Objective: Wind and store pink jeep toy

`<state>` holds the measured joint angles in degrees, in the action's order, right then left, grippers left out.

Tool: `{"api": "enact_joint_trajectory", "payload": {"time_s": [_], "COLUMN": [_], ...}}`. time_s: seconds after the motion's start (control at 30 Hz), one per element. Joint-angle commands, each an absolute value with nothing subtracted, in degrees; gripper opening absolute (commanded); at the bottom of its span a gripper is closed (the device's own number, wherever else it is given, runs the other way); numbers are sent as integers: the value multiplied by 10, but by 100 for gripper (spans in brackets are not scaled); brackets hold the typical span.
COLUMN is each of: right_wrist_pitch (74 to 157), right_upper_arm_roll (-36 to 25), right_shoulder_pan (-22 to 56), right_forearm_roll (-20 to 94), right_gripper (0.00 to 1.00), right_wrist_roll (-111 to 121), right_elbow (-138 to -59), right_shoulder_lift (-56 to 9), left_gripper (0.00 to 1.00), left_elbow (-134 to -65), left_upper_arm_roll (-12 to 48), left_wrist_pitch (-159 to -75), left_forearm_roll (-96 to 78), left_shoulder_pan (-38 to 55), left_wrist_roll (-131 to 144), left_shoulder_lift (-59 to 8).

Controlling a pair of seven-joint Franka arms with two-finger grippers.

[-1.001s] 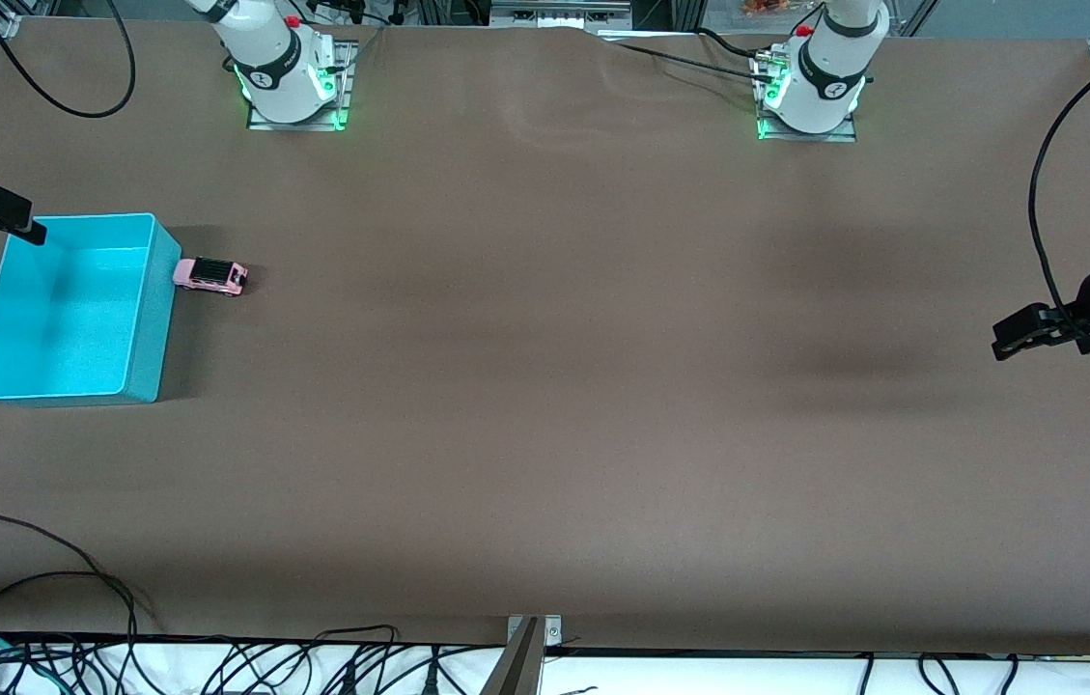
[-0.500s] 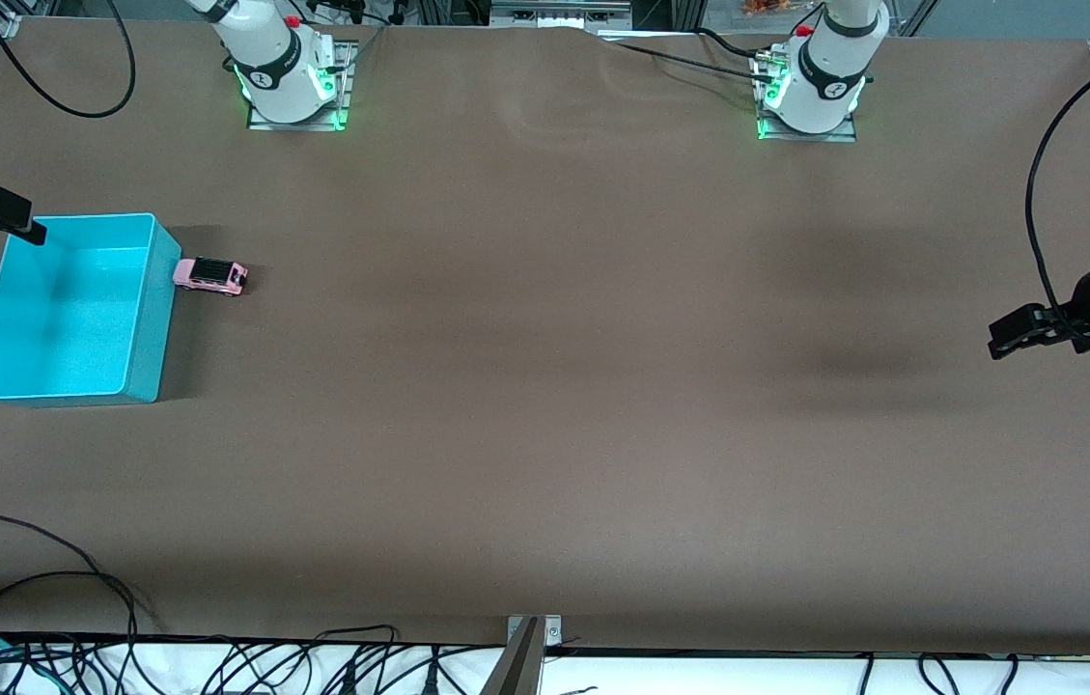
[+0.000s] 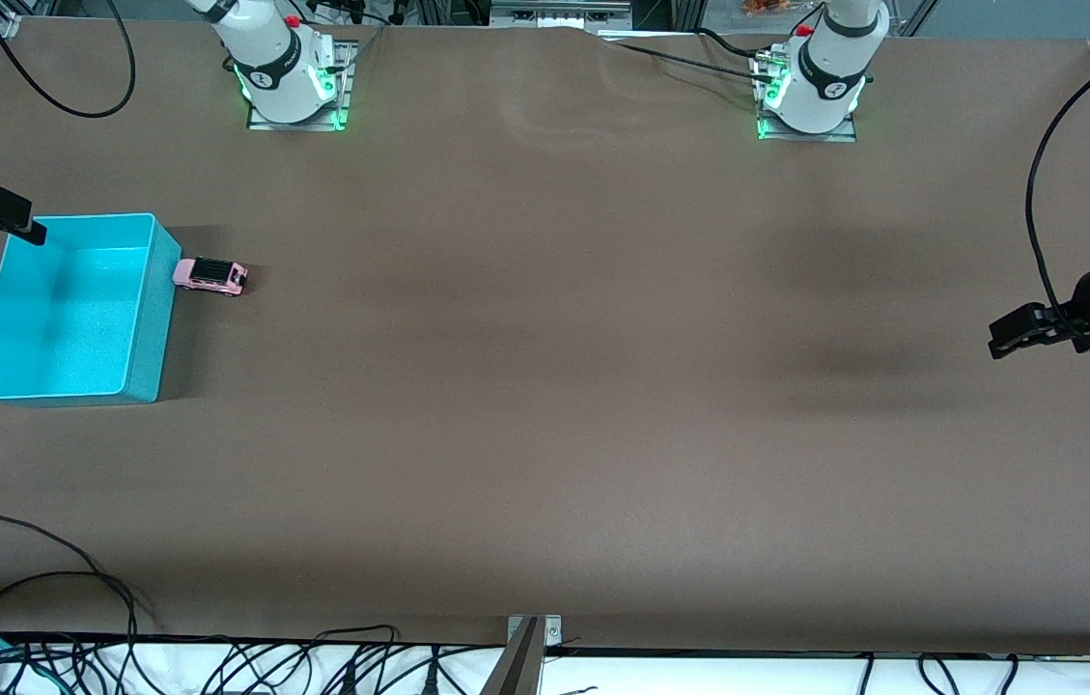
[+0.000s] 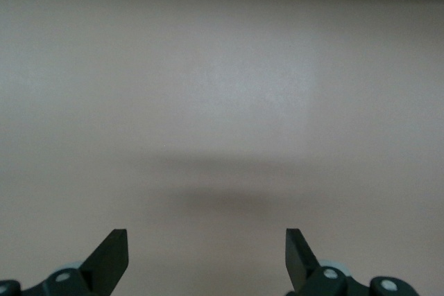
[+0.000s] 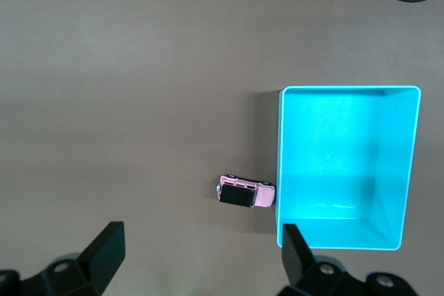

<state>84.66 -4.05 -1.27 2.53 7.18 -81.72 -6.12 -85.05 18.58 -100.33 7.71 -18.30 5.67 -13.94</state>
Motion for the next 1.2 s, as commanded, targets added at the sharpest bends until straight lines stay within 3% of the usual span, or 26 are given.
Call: {"api": "enact_joint_trajectory", "payload": {"time_s": [0.0,1.17], "right_wrist_pitch": [841,844], "right_upper_arm_roll": [-41,-40], "right_shoulder_pan": [-12,-9], "right_forearm_roll": [36,21], "right_gripper": [100,100], "right_wrist_roll": [73,50], "right_elbow": [-809,-826], "right_shoulder_lift": [-62,-74], "left_gripper": [100,100], "left_elbow": [-865,-866], "left_upper_arm_roll": [186,186], "left_wrist_pitch": [-1002,-1002], "left_forearm_roll": [63,63], "left_shoulder_pan": [-187,-187], "left_wrist_roll": [45,45], "left_shoulder_lift": [-123,-125]}}
